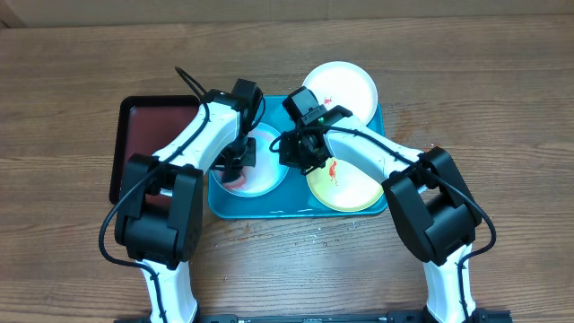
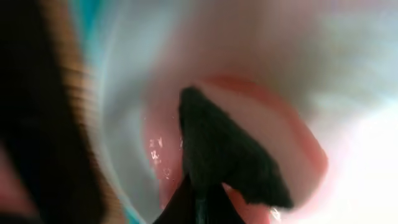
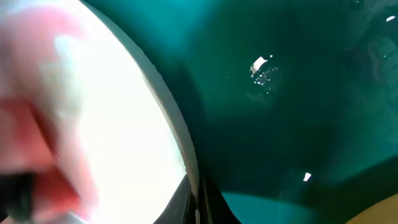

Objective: Clean dirty plates on tray and stack at the side
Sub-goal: 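Scrub the light-blue plate with the sponge while the right gripper holds it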

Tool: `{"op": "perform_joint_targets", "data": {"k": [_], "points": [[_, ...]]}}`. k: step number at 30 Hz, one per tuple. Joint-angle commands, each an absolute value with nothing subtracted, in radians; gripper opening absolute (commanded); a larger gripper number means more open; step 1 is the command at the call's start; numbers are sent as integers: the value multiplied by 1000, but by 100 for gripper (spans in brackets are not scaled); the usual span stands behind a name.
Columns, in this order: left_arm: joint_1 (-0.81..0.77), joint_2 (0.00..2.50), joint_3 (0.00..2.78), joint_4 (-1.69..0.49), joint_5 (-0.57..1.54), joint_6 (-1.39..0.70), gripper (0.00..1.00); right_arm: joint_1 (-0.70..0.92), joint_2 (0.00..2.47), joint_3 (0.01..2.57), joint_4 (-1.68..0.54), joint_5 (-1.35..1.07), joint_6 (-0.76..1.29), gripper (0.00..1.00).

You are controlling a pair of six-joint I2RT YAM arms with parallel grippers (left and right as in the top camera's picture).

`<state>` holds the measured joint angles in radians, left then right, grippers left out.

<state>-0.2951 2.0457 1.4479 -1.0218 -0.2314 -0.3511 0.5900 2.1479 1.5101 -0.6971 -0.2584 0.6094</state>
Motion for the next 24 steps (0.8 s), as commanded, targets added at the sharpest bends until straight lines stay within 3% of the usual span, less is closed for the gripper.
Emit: {"op": "perform_joint_targets", "data": {"k": [1,7,12,19,24], "points": [[-287,2042,1444,-944,-448,-397,4,600,2157,1504,-698,-264,606,4],[-290,2042,1444,-760,-379,-396,4,600,2157,1504,-697,-263,606,4],[-292,2042,1444,-653,-93,-285,4,600,2157,1504,-694,-263,606,4],[-295,2042,1444,-659,261,-84,4,600,2157,1504,-693,-263,606,4],[-298,2042,1443,-734,307,49,4,600,2157,1504,-693,-263,606,4]]}}
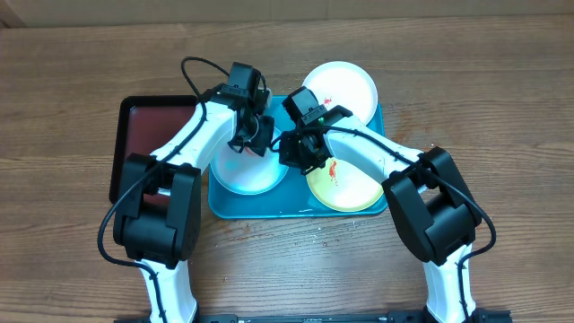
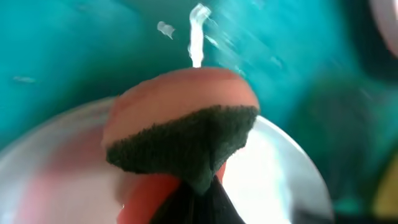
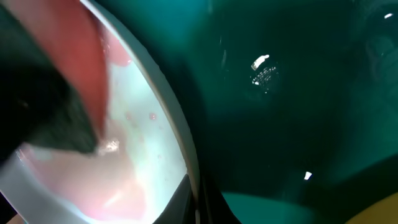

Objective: Clean dirty plates on tray and stack at the side
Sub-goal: 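Scrub the light-blue plate with the sponge while the right gripper holds it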

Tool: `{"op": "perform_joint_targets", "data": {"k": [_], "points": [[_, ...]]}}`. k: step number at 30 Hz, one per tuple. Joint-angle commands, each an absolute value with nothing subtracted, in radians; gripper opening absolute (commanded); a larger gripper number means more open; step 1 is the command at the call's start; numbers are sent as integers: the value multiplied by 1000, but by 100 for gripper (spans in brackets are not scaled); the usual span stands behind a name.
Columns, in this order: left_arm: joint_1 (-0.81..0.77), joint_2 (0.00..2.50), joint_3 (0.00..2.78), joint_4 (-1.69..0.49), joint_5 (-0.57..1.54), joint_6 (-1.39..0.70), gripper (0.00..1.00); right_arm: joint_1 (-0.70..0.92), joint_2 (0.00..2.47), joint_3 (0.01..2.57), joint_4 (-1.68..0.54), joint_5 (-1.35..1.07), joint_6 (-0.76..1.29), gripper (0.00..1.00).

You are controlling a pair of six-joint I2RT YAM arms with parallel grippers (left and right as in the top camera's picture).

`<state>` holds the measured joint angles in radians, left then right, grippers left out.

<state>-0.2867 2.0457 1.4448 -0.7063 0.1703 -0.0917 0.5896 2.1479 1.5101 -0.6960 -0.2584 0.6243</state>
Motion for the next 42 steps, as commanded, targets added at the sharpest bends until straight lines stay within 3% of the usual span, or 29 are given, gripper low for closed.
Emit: {"op": "perform_joint_targets", "data": {"k": [1,20,26,30,33,38,42], "points": [[-297,2042,1443,-741,307,70,4,600,2157,1504,-693,-263,606,4],[-293,2042,1444,-865,368,227,4,600,2157,1504,-693,-263,603,4],[-279,2042,1444,-793,243,73,4,600,2157,1504,-691,-263,603,4],[-255,2042,1444,-701,-245,-324,4,600,2157,1504,-691,-263,603,4],[-251,2042,1444,-704,-427,-445,4,600,2157,1504,-691,-263,603,4],[-256,2042,1444,-833,-423,-447,4,600,2157,1504,-688,-263,603,4],[-266,2042,1444,-1012,-259,-393,4,600,2157,1504,-686,-263,603,4]]}}
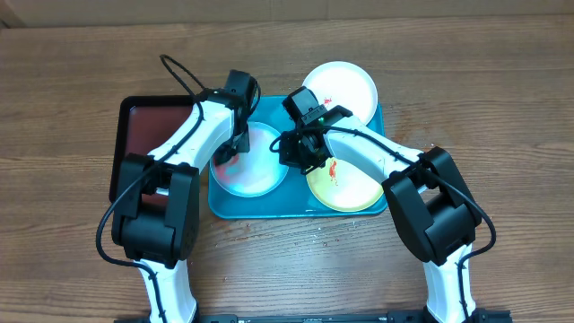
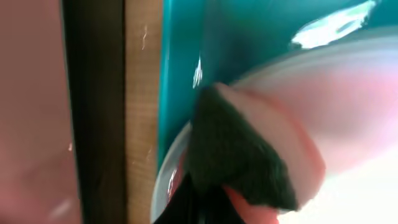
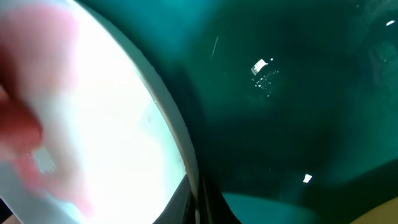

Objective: Clean dirty plates on tray and stack at the side
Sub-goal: 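Scrub the light-blue plate with the sponge while the right gripper holds it, then lift the light-blue plate with the right gripper and tilt it up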

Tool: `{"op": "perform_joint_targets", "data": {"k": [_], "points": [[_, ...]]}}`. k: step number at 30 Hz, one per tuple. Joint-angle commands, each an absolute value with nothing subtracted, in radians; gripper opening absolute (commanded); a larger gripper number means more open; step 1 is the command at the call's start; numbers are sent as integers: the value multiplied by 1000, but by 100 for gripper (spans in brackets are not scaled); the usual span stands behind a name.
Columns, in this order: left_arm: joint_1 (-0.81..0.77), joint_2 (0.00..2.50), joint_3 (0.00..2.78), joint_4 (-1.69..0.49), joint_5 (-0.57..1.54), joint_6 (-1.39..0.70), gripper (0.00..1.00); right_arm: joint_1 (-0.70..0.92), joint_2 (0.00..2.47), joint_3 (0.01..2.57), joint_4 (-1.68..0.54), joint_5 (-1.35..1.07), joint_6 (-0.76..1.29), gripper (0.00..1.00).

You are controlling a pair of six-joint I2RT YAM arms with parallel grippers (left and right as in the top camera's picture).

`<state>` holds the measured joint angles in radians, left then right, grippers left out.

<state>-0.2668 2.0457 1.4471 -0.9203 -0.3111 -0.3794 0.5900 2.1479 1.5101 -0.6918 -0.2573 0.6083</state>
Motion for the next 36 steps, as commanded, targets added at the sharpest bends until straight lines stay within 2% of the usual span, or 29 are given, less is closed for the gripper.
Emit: {"op": "perform_joint_targets", "data": {"k": [1,4,8,11,19,25,31,36], "points": [[-268,2042,1444,-1043,-208,-379,4,600,2157,1504,-686,-263,603,4],[-270,2042,1444,-1102,-16,-287,4,600,2157,1504,-683,-263,603,4],[-269,2042,1444,-1070,311,-81,4,600,2157,1504,-683,-263,603,4],[-269,2042,1444,-996,417,-25,4,600,2157,1504,-683,-263,603,4],[-258,2042,1444,-689,255,-101,4,600,2157,1504,-688,-264,603,4],[-229,2042,1446,-636,-36,-237,4,600,2157,1504,-691,-264,603,4],[-197,2042,1590,-840,-139,-248,4,600,2157,1504,-689,-263,603,4],[-178,2042,1915,-1145,-137,-252,4,600,2157,1504,-687,-263,603,4]]}}
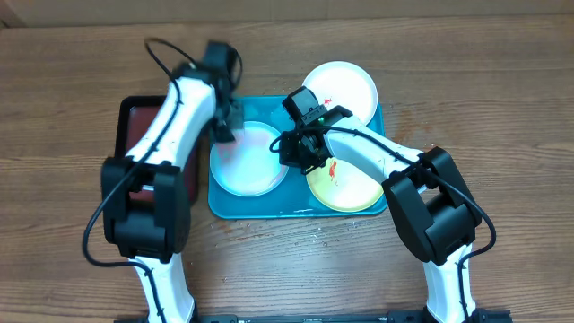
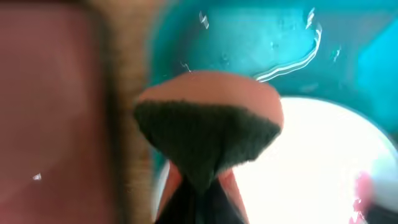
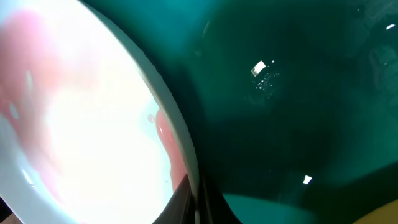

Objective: Clean dirty plates on tray and stack at the side
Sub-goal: 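Lift the light-blue plate with the right gripper and tilt it up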

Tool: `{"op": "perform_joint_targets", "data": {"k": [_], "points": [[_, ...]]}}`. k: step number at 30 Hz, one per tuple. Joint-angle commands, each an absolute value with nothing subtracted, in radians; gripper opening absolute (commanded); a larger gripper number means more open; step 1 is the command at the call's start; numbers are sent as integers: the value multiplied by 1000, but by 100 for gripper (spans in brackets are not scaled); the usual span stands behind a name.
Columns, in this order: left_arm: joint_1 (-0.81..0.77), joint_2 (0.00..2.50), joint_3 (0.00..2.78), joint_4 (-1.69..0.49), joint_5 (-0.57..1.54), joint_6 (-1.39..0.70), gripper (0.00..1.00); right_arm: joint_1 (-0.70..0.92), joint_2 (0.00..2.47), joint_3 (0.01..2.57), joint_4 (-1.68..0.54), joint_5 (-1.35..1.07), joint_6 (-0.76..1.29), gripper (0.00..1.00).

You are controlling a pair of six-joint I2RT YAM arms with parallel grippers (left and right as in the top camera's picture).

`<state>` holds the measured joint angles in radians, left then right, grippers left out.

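Observation:
A pale plate lies in the left half of the teal tray. My right gripper is shut on the plate's right rim; in the right wrist view the rim runs into the jaws of the right gripper. My left gripper is shut on an orange sponge with a dark green scouring face, at the plate's far-left rim over the tray's left edge. A yellow plate with red smears and a white plate lie on the tray's right side.
A dark red tray sits on the wooden table just left of the teal tray, with a narrow strip of wood between them. The white plate overhangs the teal tray's far right corner. Both arms cross above the teal tray.
My left gripper has moved with the sponge from the plate's left part to its far-left rim, nearer the dark red tray. The right gripper keeps its hold on the rim.
The sponge was first on the plate's near-left part, then at its far right beside the right gripper, then on its left part by the tray's edge. Now it is at the far-left rim. The right gripper held the plate's rim at every moment.

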<state>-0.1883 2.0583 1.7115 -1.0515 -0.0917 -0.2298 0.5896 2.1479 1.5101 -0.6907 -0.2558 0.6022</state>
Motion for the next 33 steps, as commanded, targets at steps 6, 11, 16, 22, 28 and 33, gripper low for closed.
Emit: {"op": "perform_joint_targets", "data": {"k": [6,11,16,22,28,33], "points": [[-170,2042,2229,-1416,-104,-251,4,600,2149,1524,-715,-264,602,4],[-168,2042,2367,-1530,-104,-247,4,604,2106,1599,-792,-199,565,4],[-168,2042,2371,-1568,-106,-247,4,635,2062,1692,-939,-18,549,4],[-157,2042,2341,-1544,-118,-247,4,675,2006,1783,-1065,168,550,4],[-126,2042,2260,-1492,-84,-247,4,727,1931,1816,-1141,462,608,4],[-123,2042,2185,-1456,-75,-247,4,783,1900,1816,-1172,697,615,4]]}}
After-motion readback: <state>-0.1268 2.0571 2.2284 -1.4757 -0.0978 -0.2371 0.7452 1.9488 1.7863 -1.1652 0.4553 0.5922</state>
